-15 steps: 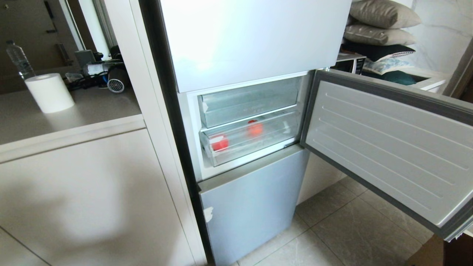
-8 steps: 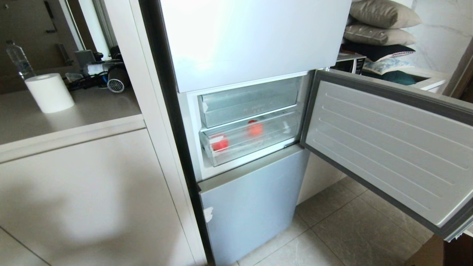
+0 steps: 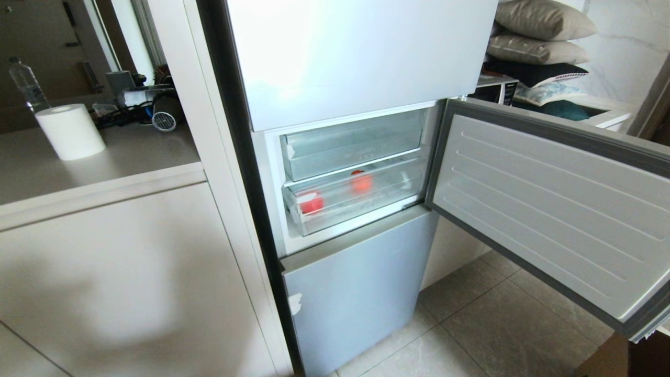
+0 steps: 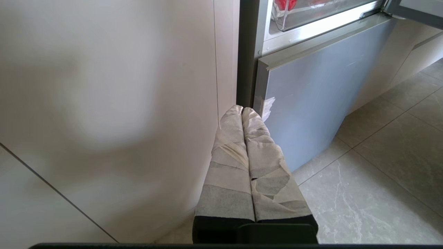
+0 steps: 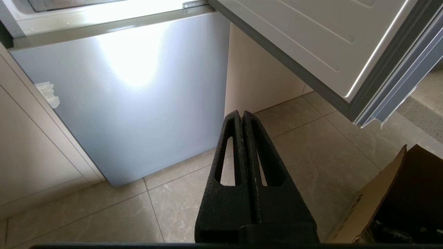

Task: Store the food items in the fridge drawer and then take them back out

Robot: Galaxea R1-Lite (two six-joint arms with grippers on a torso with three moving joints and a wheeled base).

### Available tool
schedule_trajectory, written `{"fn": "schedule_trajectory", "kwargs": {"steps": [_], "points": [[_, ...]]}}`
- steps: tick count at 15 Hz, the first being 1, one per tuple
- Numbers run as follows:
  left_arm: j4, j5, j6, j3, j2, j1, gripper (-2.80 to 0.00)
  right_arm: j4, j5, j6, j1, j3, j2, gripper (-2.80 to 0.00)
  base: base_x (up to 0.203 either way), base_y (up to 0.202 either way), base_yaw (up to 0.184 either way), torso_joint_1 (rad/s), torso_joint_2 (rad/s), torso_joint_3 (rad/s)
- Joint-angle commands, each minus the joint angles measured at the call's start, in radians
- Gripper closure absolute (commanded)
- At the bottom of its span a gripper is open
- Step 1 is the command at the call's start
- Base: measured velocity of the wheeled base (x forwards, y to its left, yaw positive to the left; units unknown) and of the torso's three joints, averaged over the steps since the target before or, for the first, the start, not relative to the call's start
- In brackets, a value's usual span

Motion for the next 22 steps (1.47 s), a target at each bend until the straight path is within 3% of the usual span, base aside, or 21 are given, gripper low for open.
{"fn": "schedule_trajectory", "kwargs": {"steps": [1, 8, 11, 15, 18, 20, 22], "points": [[0.000, 0.000, 0.000, 0.000, 0.001, 0.000, 0.00, 0.001, 0.000, 0.000, 0.000, 0.000, 0.000, 0.00, 0.000, 0.000, 0.000, 0.000, 0.00, 0.000], [0.002, -0.004, 0.029, -0.013, 0.001, 0.000, 0.00, 0.001, 0.000, -0.001, 0.000, 0.000, 0.001, 0.00, 0.000, 0.000, 0.000, 0.000, 0.00, 0.000], [0.004, -0.050, 0.038, -0.197, 0.090, 0.000, 0.00, 0.001, 0.000, -0.001, 0.000, 0.000, 0.000, 0.00, 0.000, 0.000, 0.000, 0.000, 0.00, 0.000], [-0.010, -0.166, -0.047, -0.450, 0.540, -0.022, 0.00, 0.001, 0.000, 0.000, 0.000, 0.000, 0.000, 0.00, 0.000, 0.000, 0.000, 0.000, 0.00, 0.000], [-0.155, -0.313, -0.086, -0.547, 0.895, -0.095, 0.00, 0.001, 0.000, -0.002, 0.000, 0.000, 0.001, 0.00, 0.000, 0.000, 0.000, 0.000, 0.00, 0.000], [-0.274, -0.333, -0.086, -0.589, 1.113, -0.177, 0.00, 0.001, 0.000, -0.002, 0.000, 0.000, 0.000, 0.00, 0.000, 0.000, 0.000, 0.000, 0.00, 0.000], [-0.414, -0.302, -0.074, -0.624, 1.321, -0.259, 0.00, 0.001, 0.000, -0.001, 0.000, 0.000, 0.001, 0.00, 0.000, 0.000, 0.000, 0.000, 0.00, 0.000]]}}
